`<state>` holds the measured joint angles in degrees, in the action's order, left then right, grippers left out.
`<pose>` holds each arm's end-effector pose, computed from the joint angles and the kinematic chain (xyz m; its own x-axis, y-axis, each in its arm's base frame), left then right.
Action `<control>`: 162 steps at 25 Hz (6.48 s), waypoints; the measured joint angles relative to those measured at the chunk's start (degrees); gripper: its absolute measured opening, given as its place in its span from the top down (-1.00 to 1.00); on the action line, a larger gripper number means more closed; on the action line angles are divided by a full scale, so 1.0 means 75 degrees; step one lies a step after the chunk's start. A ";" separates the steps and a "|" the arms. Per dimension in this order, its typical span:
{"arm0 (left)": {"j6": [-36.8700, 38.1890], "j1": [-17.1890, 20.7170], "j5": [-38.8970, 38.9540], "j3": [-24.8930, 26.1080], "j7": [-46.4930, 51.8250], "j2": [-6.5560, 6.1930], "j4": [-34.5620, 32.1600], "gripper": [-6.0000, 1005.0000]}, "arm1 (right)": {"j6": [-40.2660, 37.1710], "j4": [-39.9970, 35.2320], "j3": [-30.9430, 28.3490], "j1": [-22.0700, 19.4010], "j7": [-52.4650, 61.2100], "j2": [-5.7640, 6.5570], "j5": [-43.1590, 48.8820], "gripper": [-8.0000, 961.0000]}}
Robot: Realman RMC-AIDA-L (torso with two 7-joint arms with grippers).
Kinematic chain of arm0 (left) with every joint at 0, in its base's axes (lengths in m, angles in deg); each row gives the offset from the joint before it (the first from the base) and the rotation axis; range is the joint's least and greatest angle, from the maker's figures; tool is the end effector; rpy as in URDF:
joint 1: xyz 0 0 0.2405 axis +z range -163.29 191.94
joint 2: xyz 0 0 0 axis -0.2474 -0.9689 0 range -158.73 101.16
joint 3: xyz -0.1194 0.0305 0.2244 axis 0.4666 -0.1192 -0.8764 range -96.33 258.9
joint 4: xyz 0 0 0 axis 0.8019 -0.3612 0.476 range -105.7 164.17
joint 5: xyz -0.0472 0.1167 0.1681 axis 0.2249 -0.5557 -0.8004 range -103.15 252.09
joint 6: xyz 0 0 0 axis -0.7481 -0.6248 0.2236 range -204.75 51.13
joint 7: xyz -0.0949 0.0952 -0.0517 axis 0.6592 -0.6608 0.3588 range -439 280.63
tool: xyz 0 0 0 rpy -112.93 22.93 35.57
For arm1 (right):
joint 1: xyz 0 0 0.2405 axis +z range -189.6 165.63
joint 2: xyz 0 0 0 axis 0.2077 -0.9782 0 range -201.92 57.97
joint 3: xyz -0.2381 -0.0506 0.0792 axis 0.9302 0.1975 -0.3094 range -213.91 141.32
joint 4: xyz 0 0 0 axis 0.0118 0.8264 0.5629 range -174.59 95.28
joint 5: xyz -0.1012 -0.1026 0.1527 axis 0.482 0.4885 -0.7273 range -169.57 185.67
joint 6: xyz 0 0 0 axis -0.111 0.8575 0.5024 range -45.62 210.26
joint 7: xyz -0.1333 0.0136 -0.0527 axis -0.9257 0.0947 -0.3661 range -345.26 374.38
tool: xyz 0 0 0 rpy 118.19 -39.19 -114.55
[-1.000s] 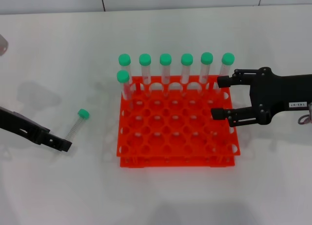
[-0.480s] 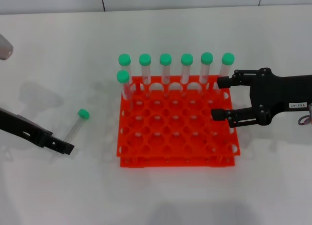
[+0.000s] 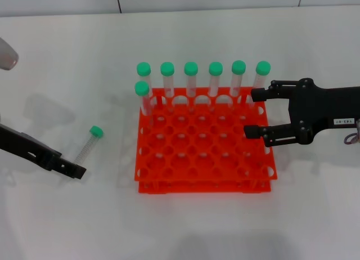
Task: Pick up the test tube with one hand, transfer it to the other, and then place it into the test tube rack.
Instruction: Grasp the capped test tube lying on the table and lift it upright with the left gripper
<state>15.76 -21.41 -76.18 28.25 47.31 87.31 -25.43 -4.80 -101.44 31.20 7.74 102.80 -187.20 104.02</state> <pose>-0.2785 0.3448 0.0311 0.6005 0.7850 -0.1526 0.7314 -0.6163 -0.2921 0.2160 0.3165 0.0264 0.8810 -0.1617 -0.4446 -0.2566 -0.9529 -0.1618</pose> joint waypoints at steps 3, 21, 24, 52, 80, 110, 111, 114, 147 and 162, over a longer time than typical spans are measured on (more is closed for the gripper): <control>-0.0005 0.0000 0.0001 -0.0034 -0.0011 0.0000 0.0000 -0.71 | 0.0002 0.0000 0.0000 -0.0003 0.0000 0.0000 0.0000 -0.67; -0.0129 -0.0135 -0.0156 -0.0113 -0.0015 0.0000 0.0175 -0.35 | 0.0016 0.0026 0.0012 -0.0005 0.0000 0.0000 -0.0012 -0.67; -0.0148 -0.0150 -0.0175 -0.0121 -0.0015 0.0000 0.0198 -0.35 | 0.0017 0.0026 0.0012 -0.0005 0.0000 0.0000 -0.0012 -0.67; -0.0181 -0.0228 -0.0199 -0.0204 -0.0014 0.0000 0.0211 0.02 | 0.0025 0.0023 0.0012 -0.0011 0.0001 0.0000 -0.0010 -0.67; -0.0131 -0.0259 -0.0199 -0.0248 -0.0014 0.0000 0.0293 0.26 | 0.0025 0.0023 0.0012 -0.0017 -0.0010 0.0000 -0.0010 -0.67; -0.0149 -0.0263 -0.0293 -0.0288 0.0007 -0.0035 0.0305 0.53 | 0.0038 0.0035 0.0012 -0.0030 -0.0011 0.0000 -0.0010 -0.67; -0.0151 -0.0263 -0.0293 -0.0287 0.0007 -0.0035 0.0304 0.53 | 0.0037 0.0035 0.0012 -0.0030 -0.0011 0.0000 -0.0011 -0.67; -0.0152 -0.0263 -0.0293 -0.0288 0.0000 -0.0035 0.0304 0.53 | 0.0038 0.0035 0.0012 -0.0029 -0.0011 0.0000 -0.0010 -0.67; -0.0309 -0.0246 -0.0299 -0.0324 -0.0095 -0.0035 0.0410 0.52 | 0.0067 0.0035 -0.0024 -0.0004 -0.0011 0.0000 -0.0011 -0.67; -0.0456 -0.0315 -0.0389 -0.0268 -0.0057 -0.0048 0.0516 0.57 | 0.0132 0.0035 -0.0009 0.0014 -0.0011 0.0000 -0.0011 -0.67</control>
<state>12.34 -23.77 -79.09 26.24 46.88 86.95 -21.56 -3.81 -101.18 31.14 7.84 102.71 -187.20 103.94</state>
